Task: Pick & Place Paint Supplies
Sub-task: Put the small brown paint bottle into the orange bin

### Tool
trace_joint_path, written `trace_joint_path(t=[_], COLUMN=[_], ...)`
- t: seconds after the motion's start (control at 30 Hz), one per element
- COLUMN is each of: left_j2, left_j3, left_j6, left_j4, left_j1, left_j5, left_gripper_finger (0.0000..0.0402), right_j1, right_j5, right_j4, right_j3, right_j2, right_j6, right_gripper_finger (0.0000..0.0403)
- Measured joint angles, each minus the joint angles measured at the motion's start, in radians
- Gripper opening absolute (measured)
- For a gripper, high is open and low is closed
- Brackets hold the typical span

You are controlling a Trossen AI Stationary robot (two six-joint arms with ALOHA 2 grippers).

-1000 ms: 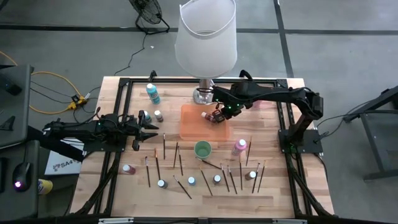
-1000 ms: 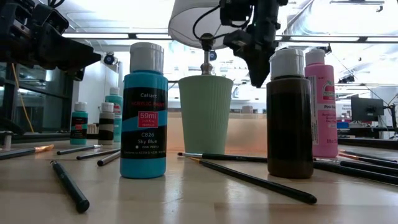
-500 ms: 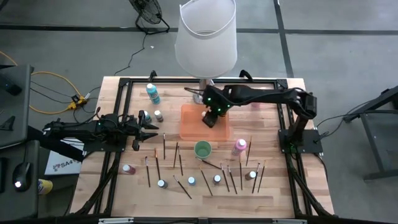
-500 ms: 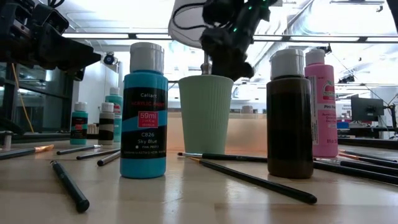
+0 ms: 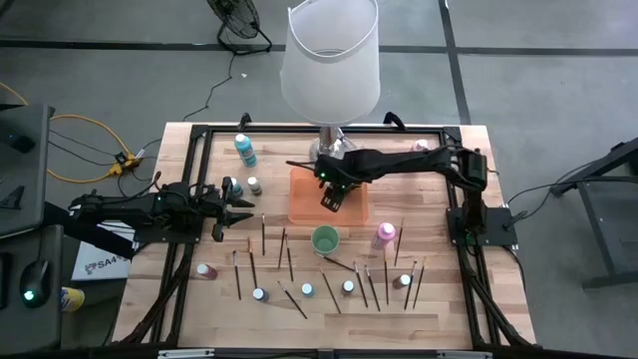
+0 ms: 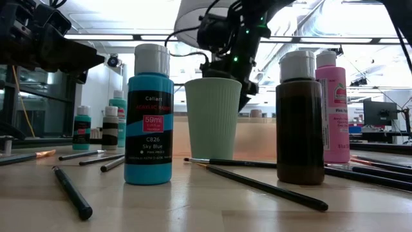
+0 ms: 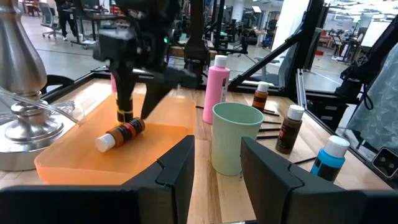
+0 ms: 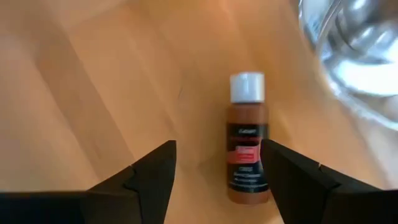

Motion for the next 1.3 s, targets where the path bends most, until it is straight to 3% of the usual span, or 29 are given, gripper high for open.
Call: trace_joint_path(t=[0.53, 0.67, 1.07, 1.3], left_j2=[0.0, 0.0, 0.0, 0.0], left_j3=[0.0, 0.0, 0.0, 0.0], left_j6=[0.0, 0.0, 0.0, 0.0], left_j4=[0.0, 0.0, 0.0, 0.0], left_j1=[0.0, 0.0, 0.0, 0.0], left_j5=[0.0, 0.0, 0.0, 0.0], left_gripper_finger=[0.0126, 0.0126, 0.0126, 0.0126], right_j1=[-0.027, -0.023, 0.004, 0.002], right_j5=[0.06, 0.029, 0.13, 0.128], right_j4=[-0.007, -0.011, -0.036, -0.021], right_j3=[0.002, 0.002, 0.0, 0.0], right_j2=[0.068, 0.068, 0.075, 0.087], right_j6=[0.035, -0.038, -0.209, -0.304], right_gripper_finger=[0.0227, 0.0227, 0.0227, 0.0227])
